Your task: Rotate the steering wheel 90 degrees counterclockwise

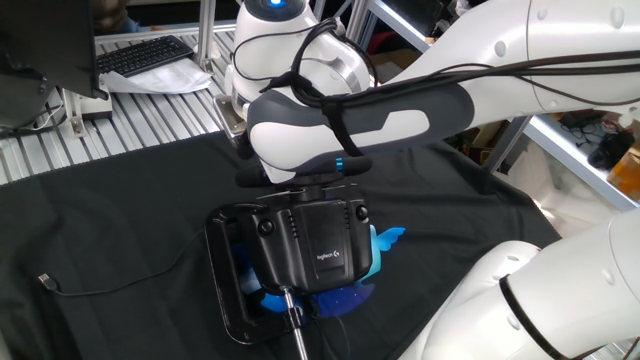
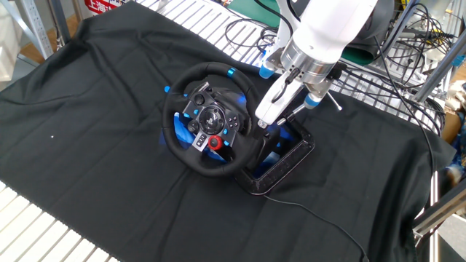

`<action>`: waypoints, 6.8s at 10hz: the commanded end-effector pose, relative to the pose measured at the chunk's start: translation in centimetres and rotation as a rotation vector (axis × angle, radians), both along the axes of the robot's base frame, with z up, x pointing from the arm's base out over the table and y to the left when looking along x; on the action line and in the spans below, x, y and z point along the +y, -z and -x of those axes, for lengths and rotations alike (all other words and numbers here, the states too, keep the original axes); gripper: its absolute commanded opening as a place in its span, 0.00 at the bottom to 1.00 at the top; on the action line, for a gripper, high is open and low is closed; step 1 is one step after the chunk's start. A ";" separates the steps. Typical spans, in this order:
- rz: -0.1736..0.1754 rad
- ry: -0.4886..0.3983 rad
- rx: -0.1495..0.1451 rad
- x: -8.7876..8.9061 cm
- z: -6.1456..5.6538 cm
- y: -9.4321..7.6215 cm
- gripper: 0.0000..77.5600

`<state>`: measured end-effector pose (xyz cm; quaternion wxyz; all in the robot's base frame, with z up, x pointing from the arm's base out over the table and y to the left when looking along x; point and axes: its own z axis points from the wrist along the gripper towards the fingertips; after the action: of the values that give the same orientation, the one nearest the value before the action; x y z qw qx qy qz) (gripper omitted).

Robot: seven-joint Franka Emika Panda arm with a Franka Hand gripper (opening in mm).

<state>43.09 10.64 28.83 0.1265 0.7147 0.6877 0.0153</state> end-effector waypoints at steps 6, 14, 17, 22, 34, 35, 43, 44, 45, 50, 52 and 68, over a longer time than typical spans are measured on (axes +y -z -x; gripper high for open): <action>-0.111 0.192 -0.104 -0.4 -0.4 0.2 1.00; -0.171 0.248 -0.135 -0.4 -0.4 0.2 1.00; -0.153 0.235 -0.135 -0.4 -0.4 0.2 1.00; -0.111 0.223 -0.138 -0.1 -0.6 1.1 1.00; -0.114 0.202 -0.131 -0.2 -0.5 1.3 1.00; -0.112 0.180 -0.123 -0.2 -0.5 1.3 1.00; -0.065 0.298 -0.092 -0.2 -0.5 1.3 1.00; -0.070 0.328 -0.095 -0.2 -0.5 1.3 1.00; -0.067 0.335 -0.092 -0.2 -0.5 1.3 1.00; -0.074 0.369 -0.104 -0.3 0.4 1.4 1.00; -0.083 0.399 -0.115 -0.7 1.6 0.8 1.00; -0.069 0.222 -0.125 -5.3 5.2 1.8 1.00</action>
<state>43.01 10.61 28.64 0.1255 0.7079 0.6949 0.0110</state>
